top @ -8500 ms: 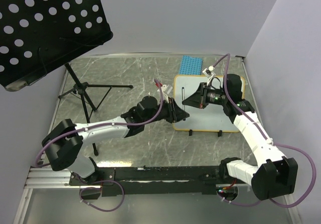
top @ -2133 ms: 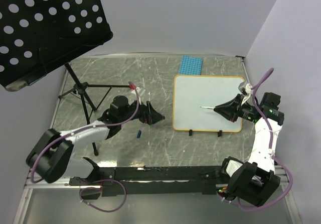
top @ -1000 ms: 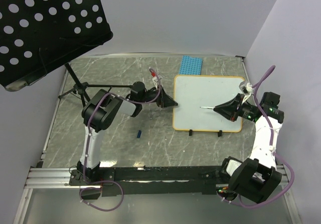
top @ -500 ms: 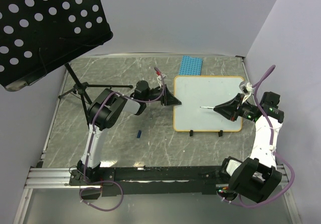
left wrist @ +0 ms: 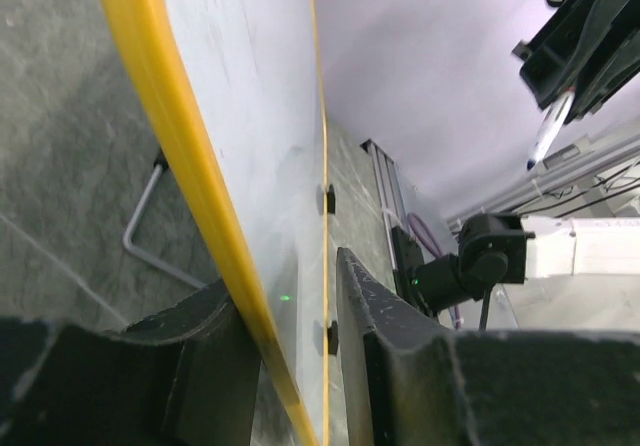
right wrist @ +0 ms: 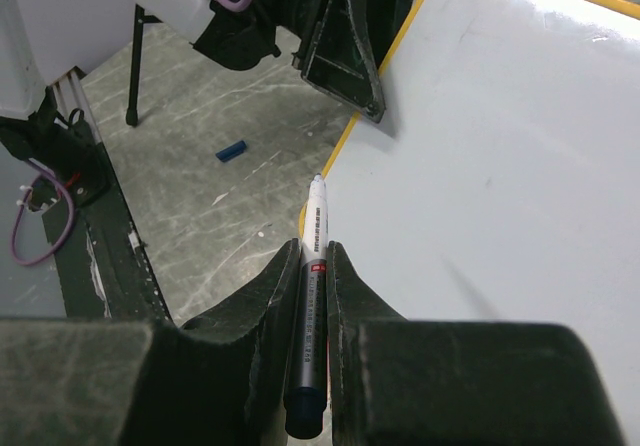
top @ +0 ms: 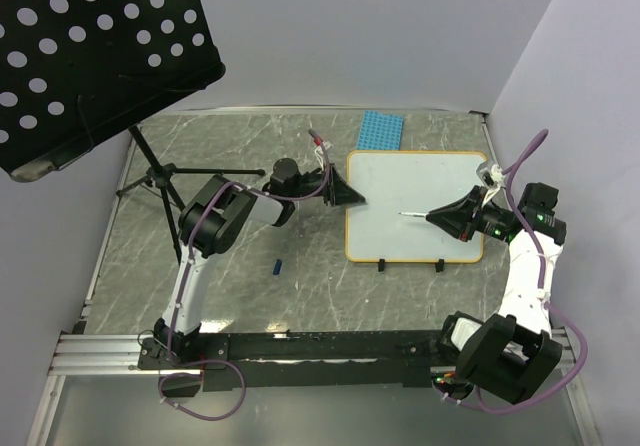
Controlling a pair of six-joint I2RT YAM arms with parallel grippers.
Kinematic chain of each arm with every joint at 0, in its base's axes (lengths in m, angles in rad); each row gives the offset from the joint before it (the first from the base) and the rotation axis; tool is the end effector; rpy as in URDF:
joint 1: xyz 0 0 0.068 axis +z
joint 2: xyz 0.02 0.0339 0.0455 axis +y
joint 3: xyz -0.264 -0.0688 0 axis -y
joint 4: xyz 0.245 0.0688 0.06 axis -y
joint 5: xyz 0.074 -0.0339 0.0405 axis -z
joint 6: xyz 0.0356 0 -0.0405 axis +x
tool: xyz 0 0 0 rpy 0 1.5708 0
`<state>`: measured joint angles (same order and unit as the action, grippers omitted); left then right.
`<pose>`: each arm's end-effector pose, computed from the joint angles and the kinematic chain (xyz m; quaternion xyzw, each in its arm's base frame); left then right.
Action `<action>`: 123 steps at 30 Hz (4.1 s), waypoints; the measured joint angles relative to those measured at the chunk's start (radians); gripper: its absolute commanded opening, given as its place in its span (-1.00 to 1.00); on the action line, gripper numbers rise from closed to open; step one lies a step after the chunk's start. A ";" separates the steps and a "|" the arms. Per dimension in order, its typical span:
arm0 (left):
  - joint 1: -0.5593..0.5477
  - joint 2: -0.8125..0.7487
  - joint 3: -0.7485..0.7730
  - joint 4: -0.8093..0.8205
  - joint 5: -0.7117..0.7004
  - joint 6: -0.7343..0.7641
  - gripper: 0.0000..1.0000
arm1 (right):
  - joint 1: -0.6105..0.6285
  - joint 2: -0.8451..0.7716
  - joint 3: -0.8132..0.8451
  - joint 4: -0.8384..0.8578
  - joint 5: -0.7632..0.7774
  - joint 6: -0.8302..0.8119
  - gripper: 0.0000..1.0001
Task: Write a sentence on the whiteboard
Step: Pick up the whiteboard from the whiteboard stand, then hold the whiteboard at the center of the board.
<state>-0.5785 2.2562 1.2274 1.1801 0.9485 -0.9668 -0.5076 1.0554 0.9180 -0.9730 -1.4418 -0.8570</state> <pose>0.3681 -0.2749 0.1532 0.2280 0.6357 -0.6841 0.2755 0.1707 -0.0546 0.2987 -0.2754 0.6941 0.3907 0.5383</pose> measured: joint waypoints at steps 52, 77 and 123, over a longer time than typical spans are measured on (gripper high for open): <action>0.035 -0.100 0.110 0.006 -0.030 -0.145 -0.98 | 0.000 -0.004 0.071 -0.098 -0.006 -0.060 -1.00; 0.230 -0.457 -0.091 -0.060 -0.178 -0.035 -0.98 | 0.377 -0.003 0.412 -0.129 0.130 0.127 -1.00; 0.287 -0.730 -0.563 -0.252 -0.274 0.248 -0.98 | 0.854 0.312 0.573 0.106 0.578 0.200 -1.00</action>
<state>-0.2913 1.5261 0.6640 0.9279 0.6750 -0.7189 0.3462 1.3678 1.4906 -0.8669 -0.8639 -0.6575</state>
